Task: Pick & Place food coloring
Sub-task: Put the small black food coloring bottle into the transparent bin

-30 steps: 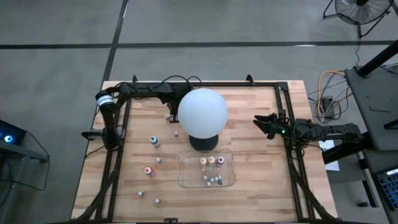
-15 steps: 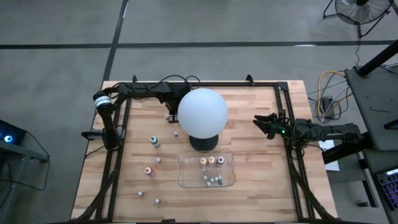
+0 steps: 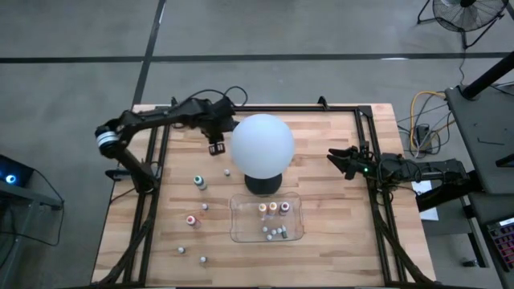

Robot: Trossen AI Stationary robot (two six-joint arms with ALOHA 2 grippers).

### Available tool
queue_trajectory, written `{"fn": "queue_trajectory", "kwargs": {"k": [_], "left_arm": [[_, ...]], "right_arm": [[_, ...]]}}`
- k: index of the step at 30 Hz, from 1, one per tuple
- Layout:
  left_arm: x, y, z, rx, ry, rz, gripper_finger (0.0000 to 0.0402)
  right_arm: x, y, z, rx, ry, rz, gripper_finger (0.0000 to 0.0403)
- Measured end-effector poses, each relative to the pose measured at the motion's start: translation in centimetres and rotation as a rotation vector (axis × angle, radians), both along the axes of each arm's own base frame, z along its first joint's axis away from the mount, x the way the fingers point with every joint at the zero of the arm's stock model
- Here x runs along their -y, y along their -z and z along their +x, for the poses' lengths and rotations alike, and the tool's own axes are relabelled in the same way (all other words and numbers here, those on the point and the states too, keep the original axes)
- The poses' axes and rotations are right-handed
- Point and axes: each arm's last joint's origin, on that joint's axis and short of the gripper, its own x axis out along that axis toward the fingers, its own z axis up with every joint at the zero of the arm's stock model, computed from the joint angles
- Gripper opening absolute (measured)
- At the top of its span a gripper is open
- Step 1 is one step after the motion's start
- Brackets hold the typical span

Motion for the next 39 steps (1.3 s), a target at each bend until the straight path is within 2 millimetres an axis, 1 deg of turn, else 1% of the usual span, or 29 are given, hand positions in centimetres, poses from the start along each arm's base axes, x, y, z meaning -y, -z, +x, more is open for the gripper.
{"fn": "queue_trajectory", "kwargs": {"k": [5, 10, 13, 17, 22, 27, 31, 39], "left_arm": [[2.1, -3.1, -2.2, 0.048, -0.057, 0.008, 0.0037], [5.0, -5.8, -4.5, 0.088, -0.105, 0.044, 0.0037], [7.1, -6.9, -5.6, 0.117, -0.109, 0.025, 0.0037], [9.7, -7.9, -6.6, 0.152, -0.124, -0.016, 0.0036], [12.8, -8.4, -7.2, 0.181, -0.115, -0.072, 0.0036], [15.7, -8.3, -7.1, 0.201, -0.14, -0.123, 0.0036], [17.8, -7.8, -6.6, 0.198, -0.161, -0.14, 0.0036], [21.4, -6.5, -5.0, 0.161, -0.279, -0.183, 0.0032]], "right_arm": [[0.0, 0.0, 0.0, -0.001, 0.0, 0.0, 0.0302], [0.0, 0.0, 0.0, -0.003, 0.001, 0.0, 0.0306], [0.0, 0.0, 0.0, -0.004, 0.001, 0.0, 0.0309], [0.0, 0.0, 0.0, -0.004, 0.0, 0.0, 0.0311], [0.0, 0.0, 0.0, -0.004, 0.0, 0.0, 0.0305], [0.0, 0.0, 0.0, -0.004, 0.0, 0.0, 0.0302], [0.0, 0.0, 0.0, -0.004, 0.0, 0.0, 0.0302], [0.0, 0.0, 0.0, -0.004, 0.0, 0.0, 0.0302]]}}
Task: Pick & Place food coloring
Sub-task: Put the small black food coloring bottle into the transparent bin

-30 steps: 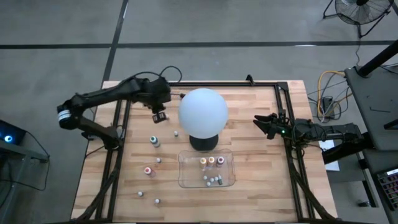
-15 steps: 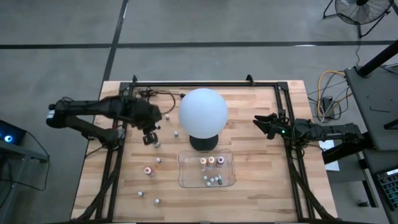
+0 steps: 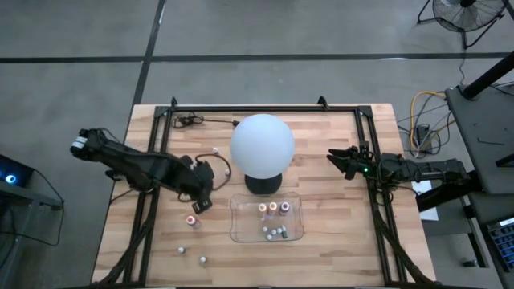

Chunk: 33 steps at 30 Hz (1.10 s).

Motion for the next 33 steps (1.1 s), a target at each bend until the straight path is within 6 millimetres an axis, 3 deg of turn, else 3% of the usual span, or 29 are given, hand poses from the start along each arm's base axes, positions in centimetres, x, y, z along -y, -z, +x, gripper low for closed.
{"fn": "queue_trajectory", "kwargs": {"k": [5, 19, 33], "left_arm": [[1.6, 0.3, 1.8, -0.024, -0.023, -0.009, 0.0031], [5.2, -1.4, 8.7, -0.03, 0.027, -0.002, 0.003], [8.6, -0.1, 13.0, -0.044, 0.126, 0.01, 0.003]], "right_arm": [[0.0, 0.0, 0.0, 0.0, 0.0, 0.0, 0.0302], [0.0, 0.0, 0.0, 0.0, 0.0, 0.0, 0.0301], [0.0, 0.0, 0.0, 0.0, 0.0, 0.0, 0.0301]]}}
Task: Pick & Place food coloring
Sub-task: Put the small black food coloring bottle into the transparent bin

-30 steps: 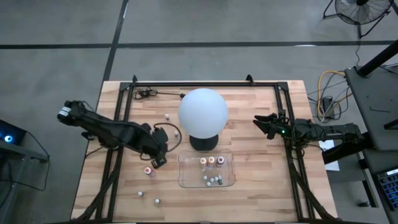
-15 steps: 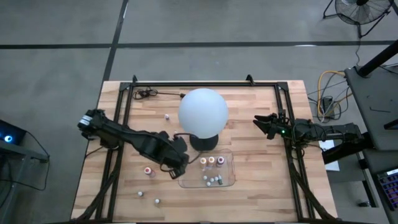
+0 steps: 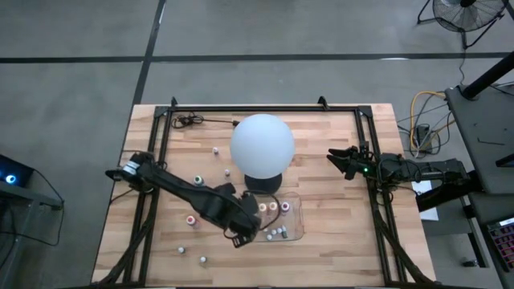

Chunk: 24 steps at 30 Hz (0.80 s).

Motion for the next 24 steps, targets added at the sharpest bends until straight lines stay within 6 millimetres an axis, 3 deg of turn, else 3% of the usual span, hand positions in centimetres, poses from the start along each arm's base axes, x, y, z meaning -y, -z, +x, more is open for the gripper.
{"fn": "queue_trajectory", "kwargs": {"k": [12, 24], "left_arm": [[2.9, 2.7, 2.4, -0.019, 0.078, 0.012, 0.003], [3.6, 5.0, 4.5, -0.045, 0.161, 0.037, 0.003]], "right_arm": [[0.0, 0.0, 0.0, -0.001, 0.0, 0.0, 0.0302], [0.0, 0.0, 0.0, 0.0, 0.0, 0.0, 0.0302]]}}
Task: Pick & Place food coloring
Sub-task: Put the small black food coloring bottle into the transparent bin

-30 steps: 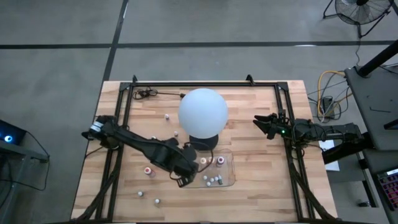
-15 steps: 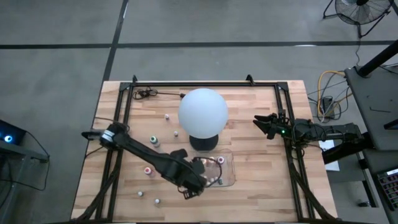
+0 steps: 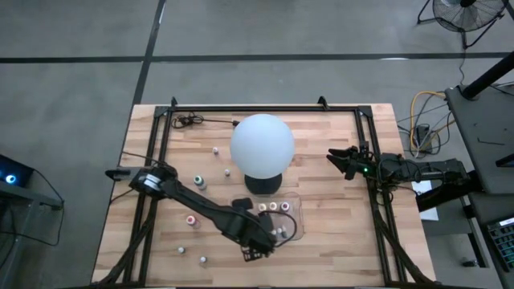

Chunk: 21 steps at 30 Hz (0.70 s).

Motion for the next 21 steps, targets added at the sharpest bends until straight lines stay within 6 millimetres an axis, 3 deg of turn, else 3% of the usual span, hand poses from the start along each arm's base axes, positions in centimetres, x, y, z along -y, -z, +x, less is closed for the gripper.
{"fn": "queue_trajectory", "kwargs": {"k": [21], "left_arm": [[0.8, 4.6, 1.9, -0.051, 0.008, 0.027, 0.003]], "right_arm": [[0.0, 0.0, 0.0, 0.0, 0.0, 0.0, 0.0302]]}}
